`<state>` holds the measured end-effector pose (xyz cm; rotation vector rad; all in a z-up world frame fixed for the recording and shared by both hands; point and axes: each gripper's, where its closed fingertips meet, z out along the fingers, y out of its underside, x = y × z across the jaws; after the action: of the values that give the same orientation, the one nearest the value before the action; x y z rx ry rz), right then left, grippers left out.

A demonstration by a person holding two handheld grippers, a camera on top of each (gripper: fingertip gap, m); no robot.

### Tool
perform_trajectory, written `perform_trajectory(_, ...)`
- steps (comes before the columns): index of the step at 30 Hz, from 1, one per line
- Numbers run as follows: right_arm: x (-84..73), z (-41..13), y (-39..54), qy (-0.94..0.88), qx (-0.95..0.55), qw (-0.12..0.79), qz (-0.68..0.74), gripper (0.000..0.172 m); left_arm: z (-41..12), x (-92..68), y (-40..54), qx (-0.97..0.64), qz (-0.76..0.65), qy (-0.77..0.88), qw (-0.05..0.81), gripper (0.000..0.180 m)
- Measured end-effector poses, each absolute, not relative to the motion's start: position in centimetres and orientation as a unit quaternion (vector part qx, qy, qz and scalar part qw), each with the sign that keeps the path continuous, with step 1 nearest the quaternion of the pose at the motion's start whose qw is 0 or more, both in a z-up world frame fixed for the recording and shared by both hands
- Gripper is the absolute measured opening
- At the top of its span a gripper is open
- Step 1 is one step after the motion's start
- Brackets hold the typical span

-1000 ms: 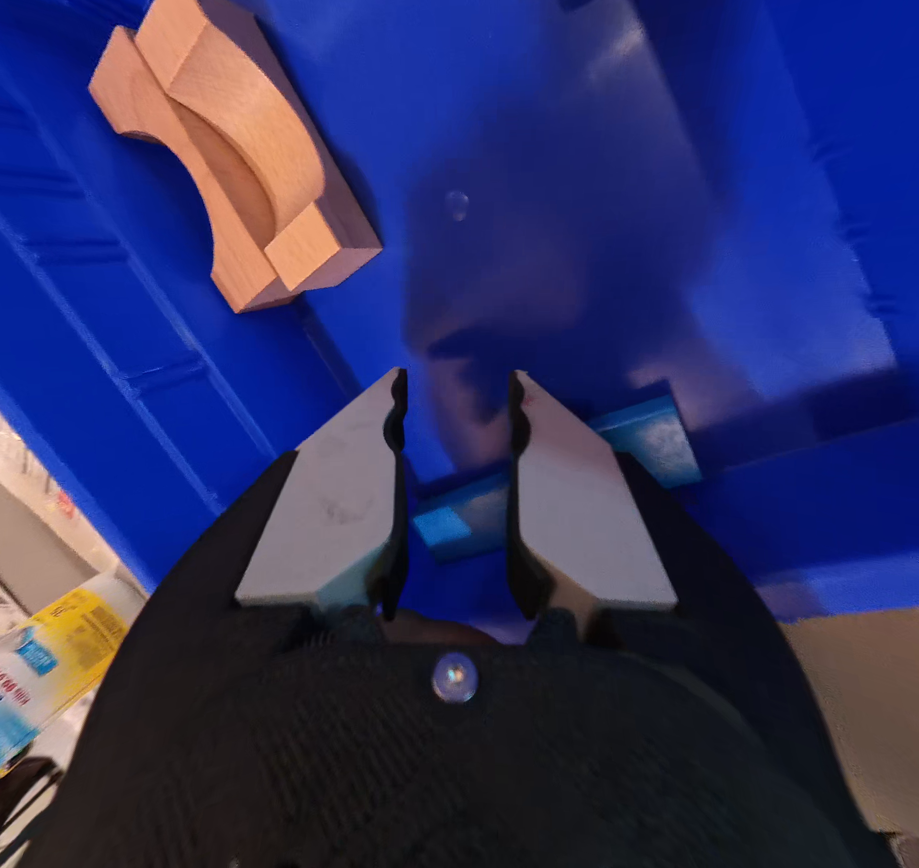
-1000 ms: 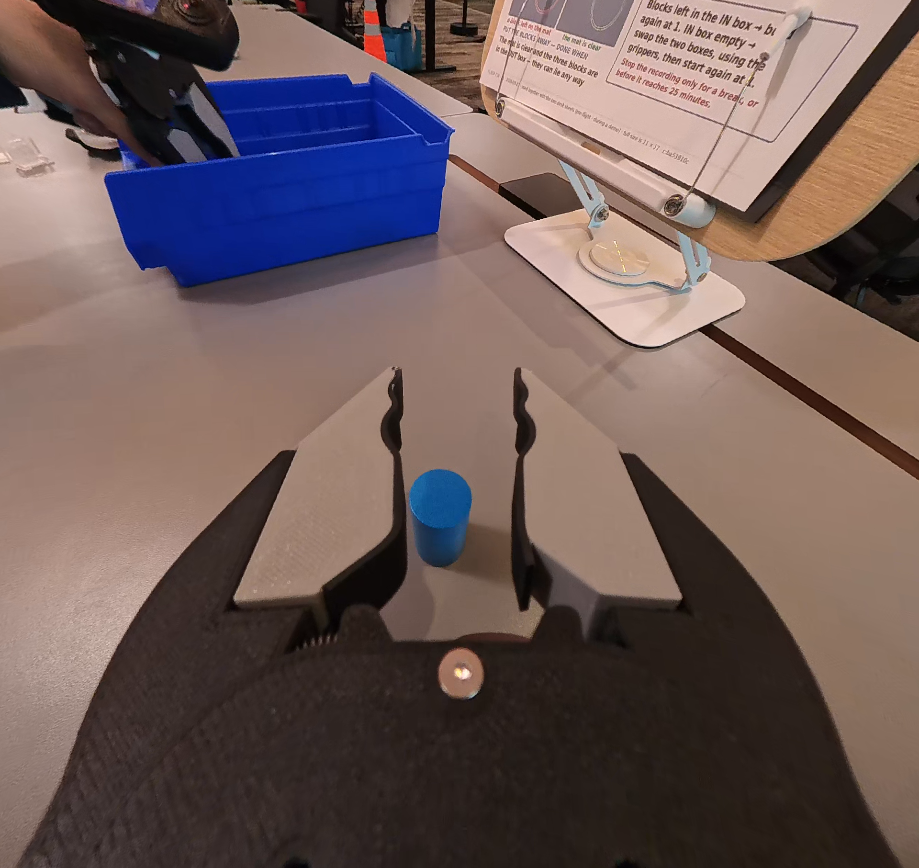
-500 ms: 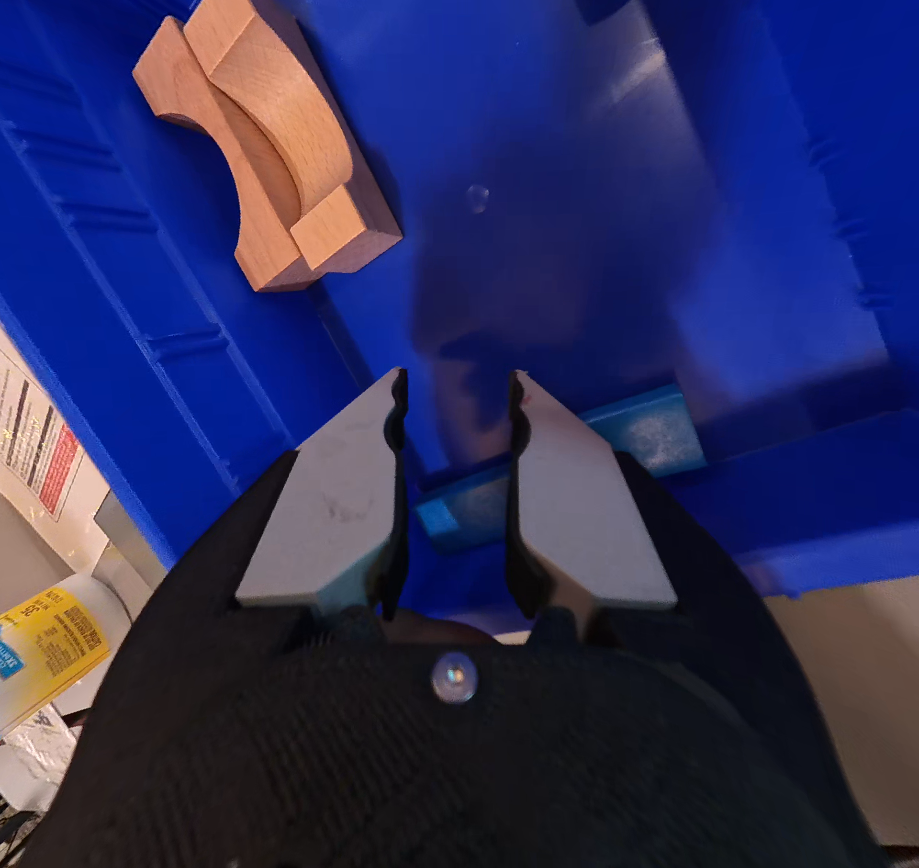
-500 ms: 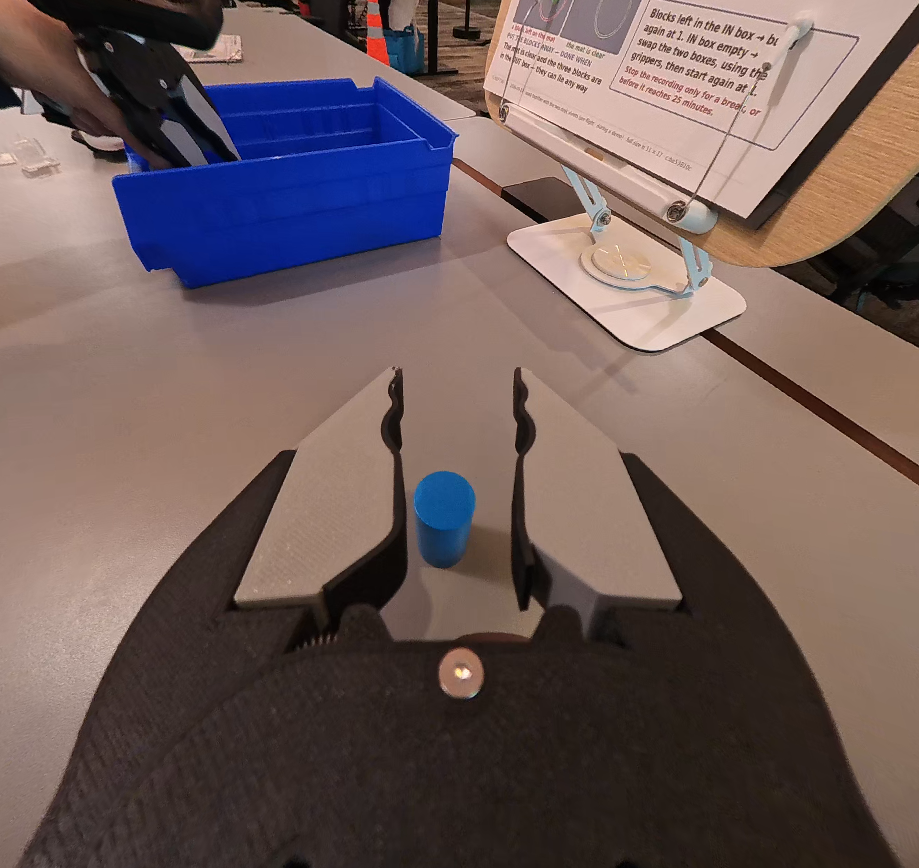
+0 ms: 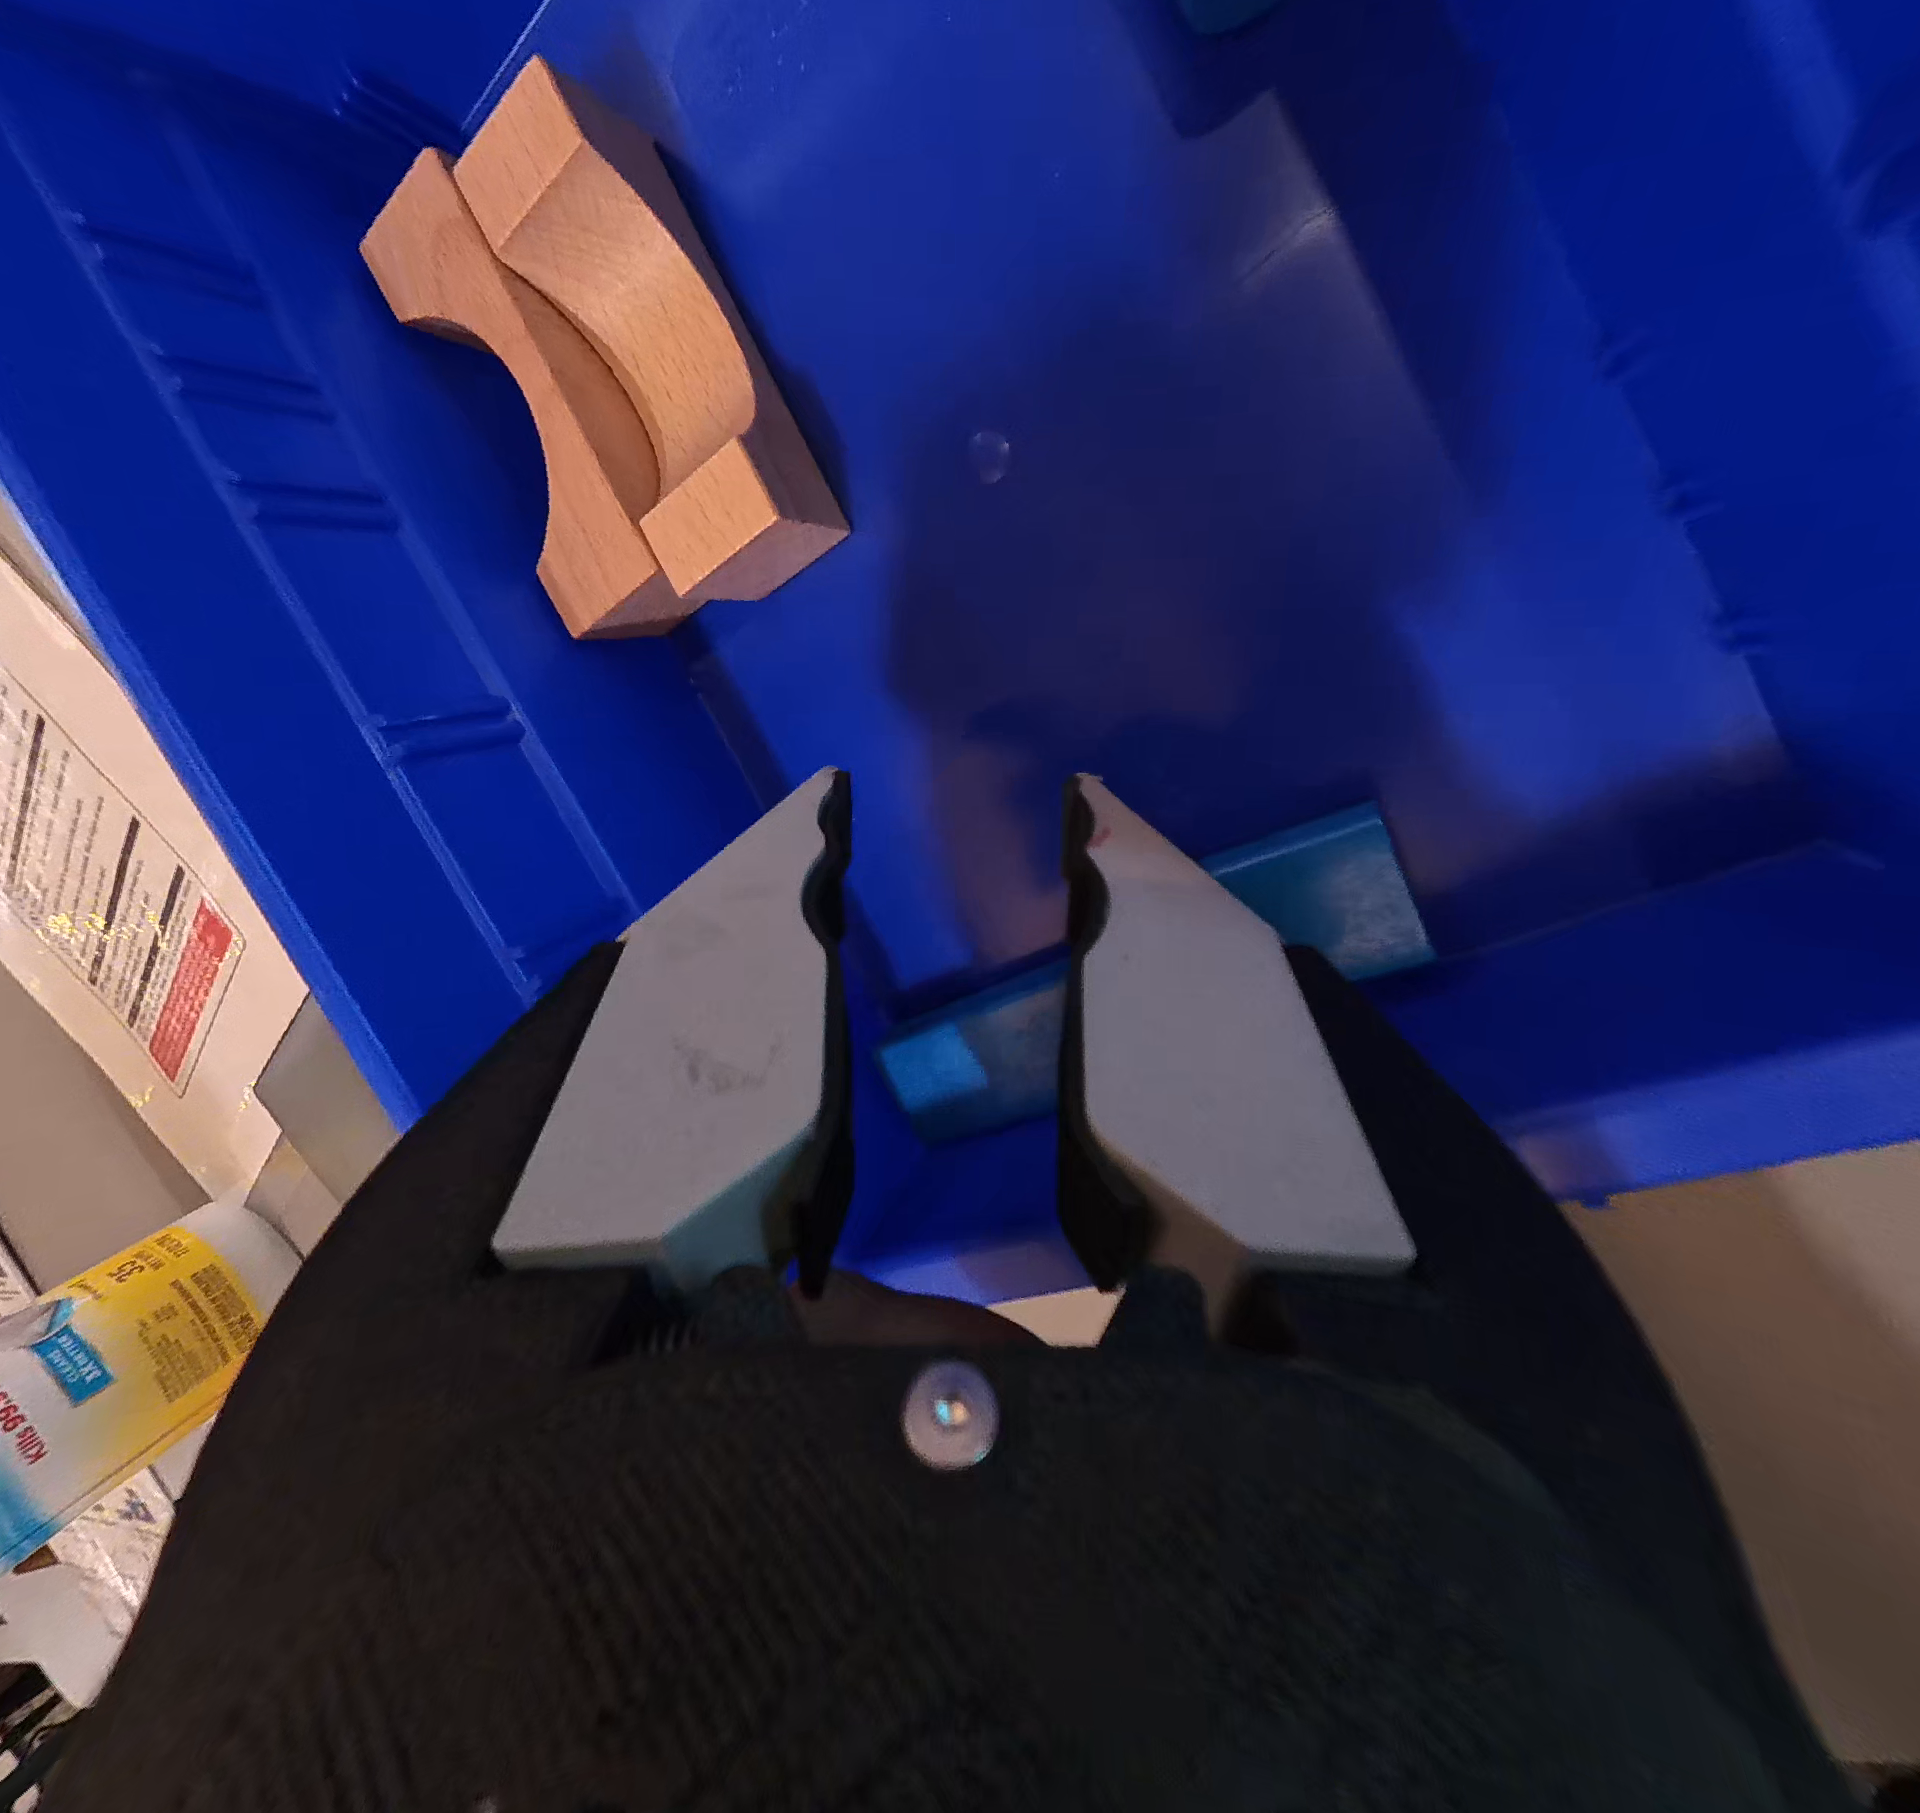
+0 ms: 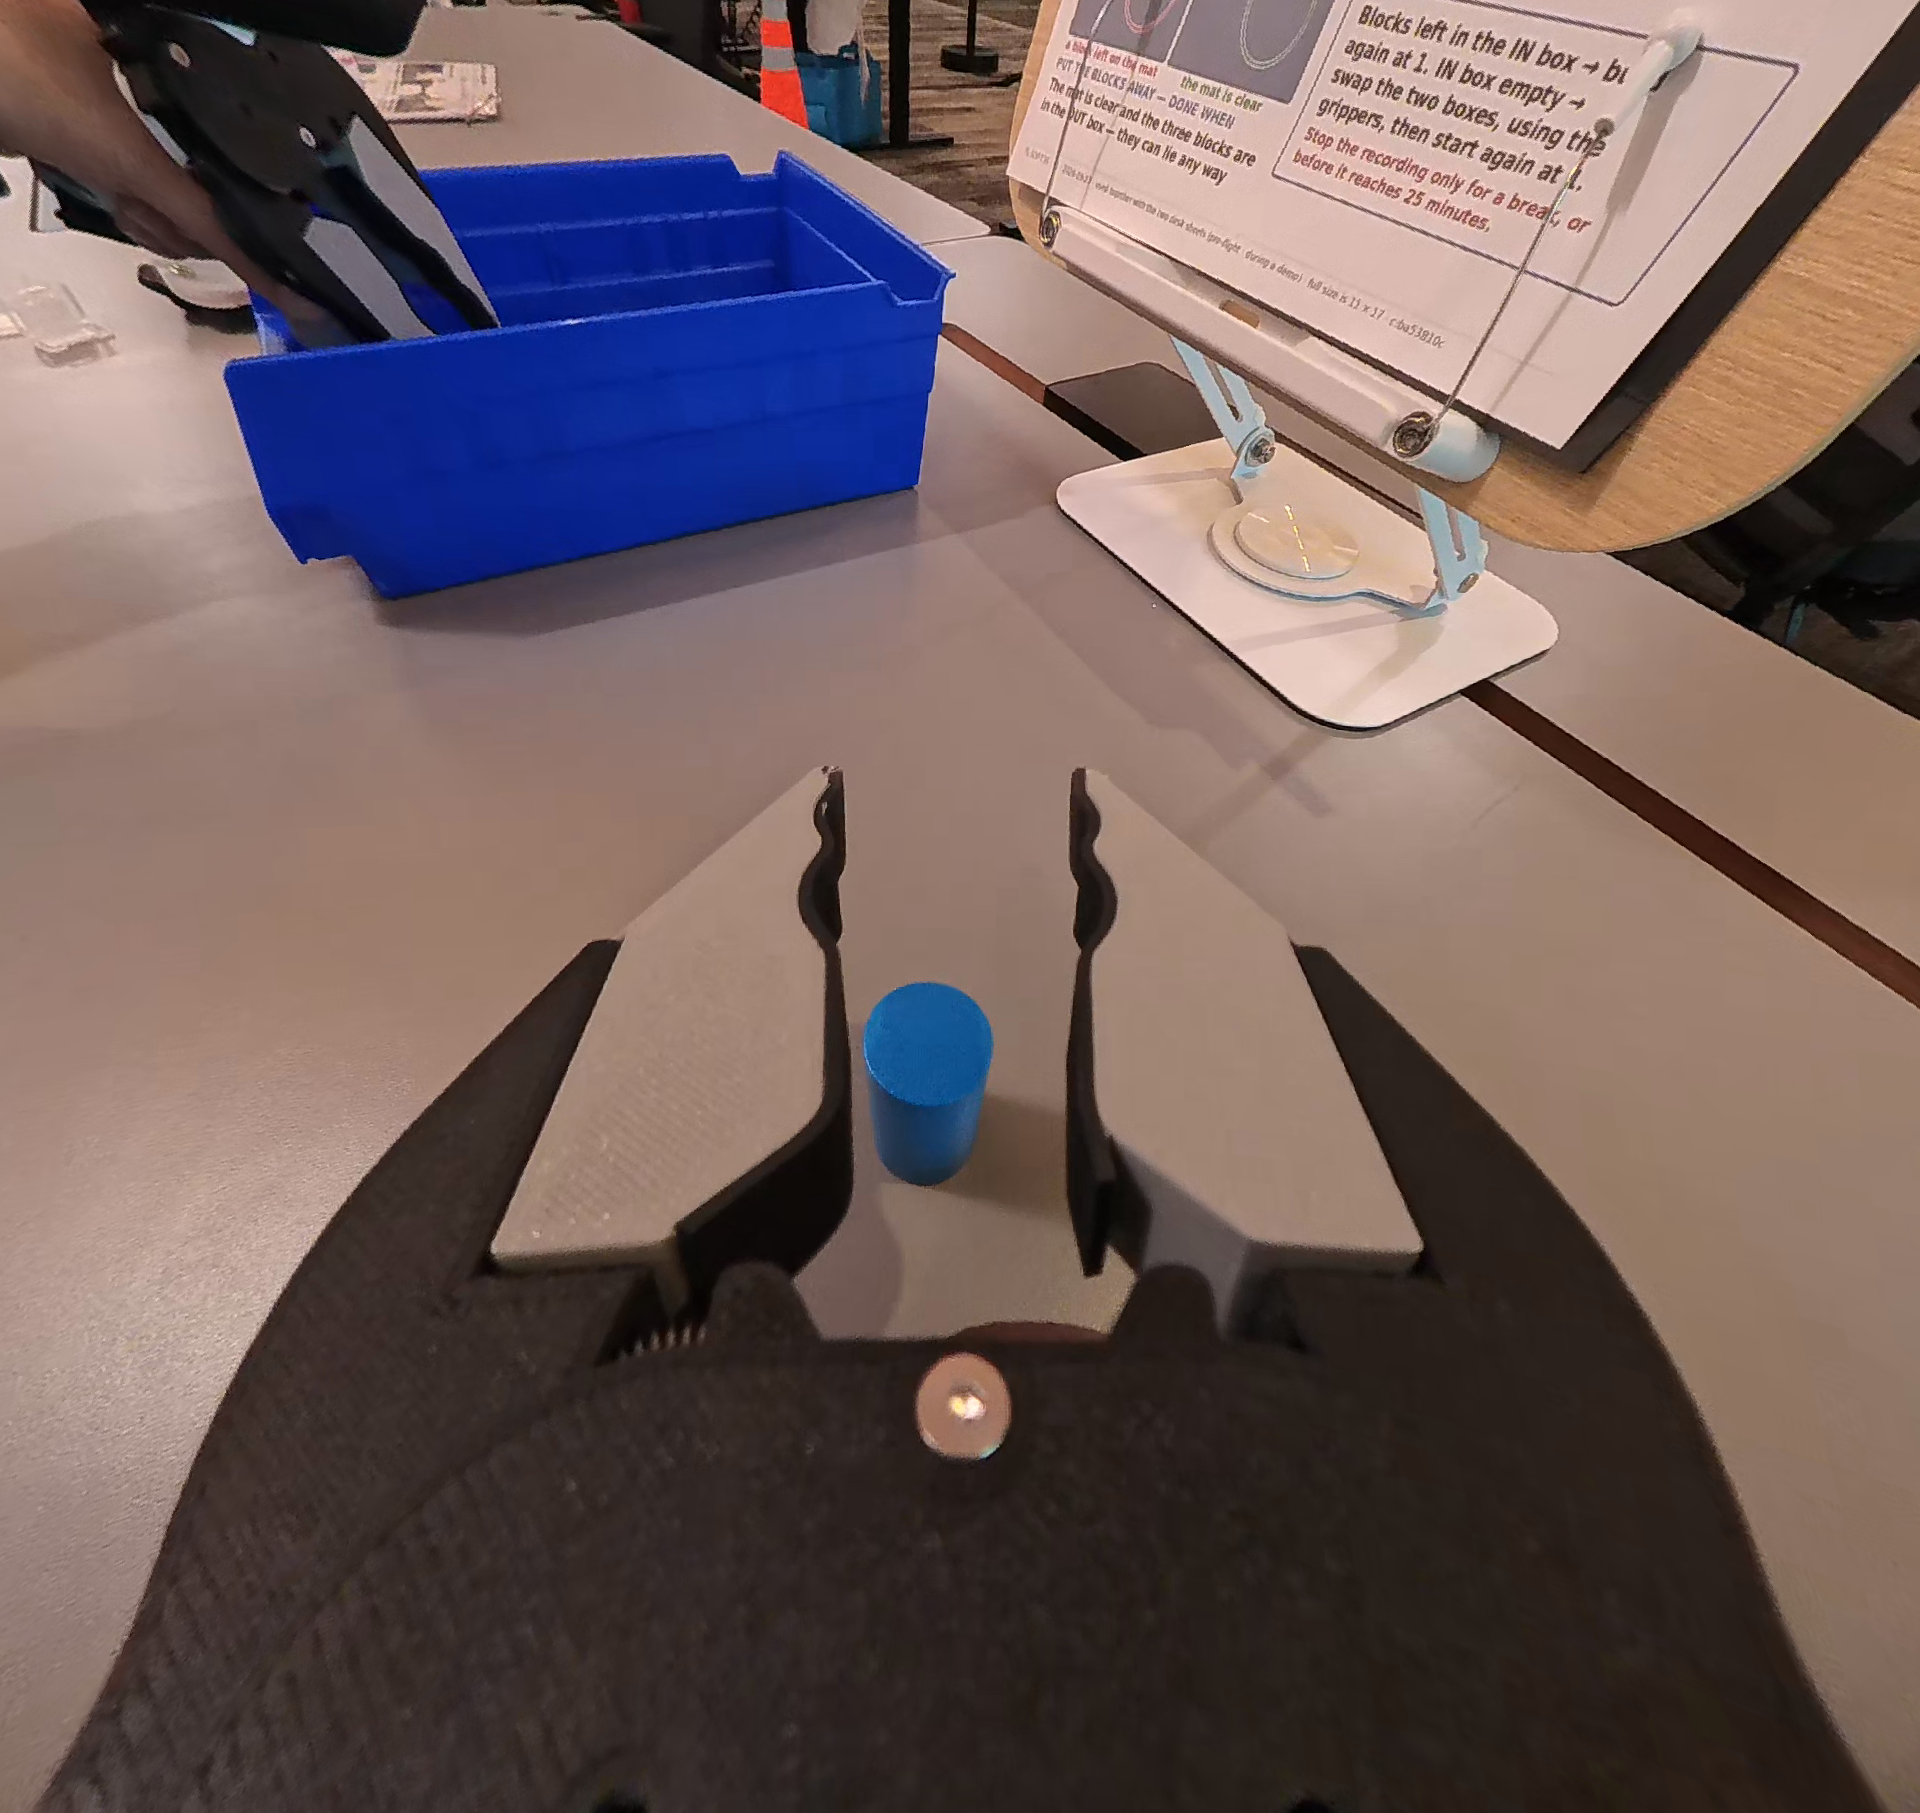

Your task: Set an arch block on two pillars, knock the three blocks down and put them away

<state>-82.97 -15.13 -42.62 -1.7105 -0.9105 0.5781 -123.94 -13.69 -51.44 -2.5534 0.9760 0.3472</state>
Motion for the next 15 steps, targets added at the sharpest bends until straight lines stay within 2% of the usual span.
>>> perform_trajectory(15, -82.9, -42.2, -15.3, -0.382, -0.712, 0.537, 0.242, 0.04, -50.8, -122.6, -13.3, -0.911, 0.104, 0.341, 0.206, 0.039)
